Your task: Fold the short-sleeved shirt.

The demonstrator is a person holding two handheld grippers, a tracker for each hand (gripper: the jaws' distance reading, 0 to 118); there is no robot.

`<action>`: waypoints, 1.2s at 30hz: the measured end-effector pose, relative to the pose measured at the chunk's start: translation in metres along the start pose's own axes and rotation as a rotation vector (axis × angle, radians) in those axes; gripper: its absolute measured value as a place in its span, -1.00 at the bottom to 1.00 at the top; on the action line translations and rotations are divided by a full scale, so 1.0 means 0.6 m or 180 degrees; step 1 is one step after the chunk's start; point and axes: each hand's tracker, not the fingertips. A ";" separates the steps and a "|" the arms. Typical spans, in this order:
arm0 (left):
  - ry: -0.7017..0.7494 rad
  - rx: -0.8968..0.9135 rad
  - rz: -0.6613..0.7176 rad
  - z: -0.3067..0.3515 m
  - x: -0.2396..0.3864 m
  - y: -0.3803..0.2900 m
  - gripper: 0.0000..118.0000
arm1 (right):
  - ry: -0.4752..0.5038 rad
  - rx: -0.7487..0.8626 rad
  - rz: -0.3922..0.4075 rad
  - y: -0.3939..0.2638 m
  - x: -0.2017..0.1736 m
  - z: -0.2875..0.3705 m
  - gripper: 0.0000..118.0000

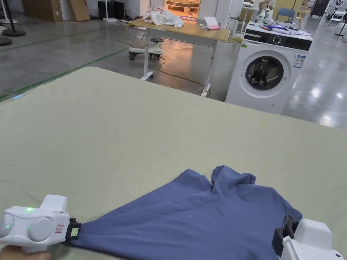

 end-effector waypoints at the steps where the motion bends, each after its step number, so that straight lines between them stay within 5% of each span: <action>1: -0.0015 0.0020 -0.0016 0.001 0.001 -0.002 -0.43 | 0.0012 -0.0027 -0.0010 0.004 0.003 -0.012 -1.00; 4: -0.0206 0.0034 -0.0053 0.001 0.004 -0.004 -0.99 | 0.0109 -0.0209 -0.0045 0.022 0.015 -0.073 -1.00; 8: -0.0260 0.0076 -0.0011 0.004 -0.009 -0.004 -1.00 | 0.0280 -0.0674 0.0149 0.047 0.037 -0.205 -0.91; 12: -0.0441 0.0221 0.0180 0.035 -0.026 -0.011 -1.00 | 0.0338 -0.1139 0.0219 0.063 0.063 -0.343 0.18; 18: -0.0492 0.0348 0.0253 0.050 -0.034 -0.019 -1.00 | 0.0457 -0.1378 0.0540 0.078 0.068 -0.450 0.25; 23: -0.0447 0.0331 0.0251 0.060 -0.016 -0.022 -1.00 | 0.0618 -0.1772 0.0679 0.067 0.065 -0.498 0.15; 25: -0.0435 0.0314 0.0228 0.060 -0.013 -0.024 -1.00 | 0.0700 -0.1799 0.0600 0.069 0.063 -0.492 -0.35; 27: -0.0431 0.0308 0.0218 0.062 -0.012 -0.025 -1.00 | 0.0910 -0.1867 0.0361 0.070 0.062 -0.487 -0.42; 29: -0.0423 0.0305 0.0225 0.063 -0.010 -0.025 -1.00 | 0.1046 -0.1818 0.0438 0.063 0.062 -0.486 -0.86; 31: -0.0407 0.0311 0.0219 0.063 -0.008 -0.024 -1.00 | 0.0848 -0.1730 0.0668 0.060 0.054 -0.476 -0.87; 36: -0.0395 0.0401 0.0218 0.076 -0.006 -0.019 -1.00 | 0.0772 -0.1418 0.0333 0.085 0.077 -0.444 -0.89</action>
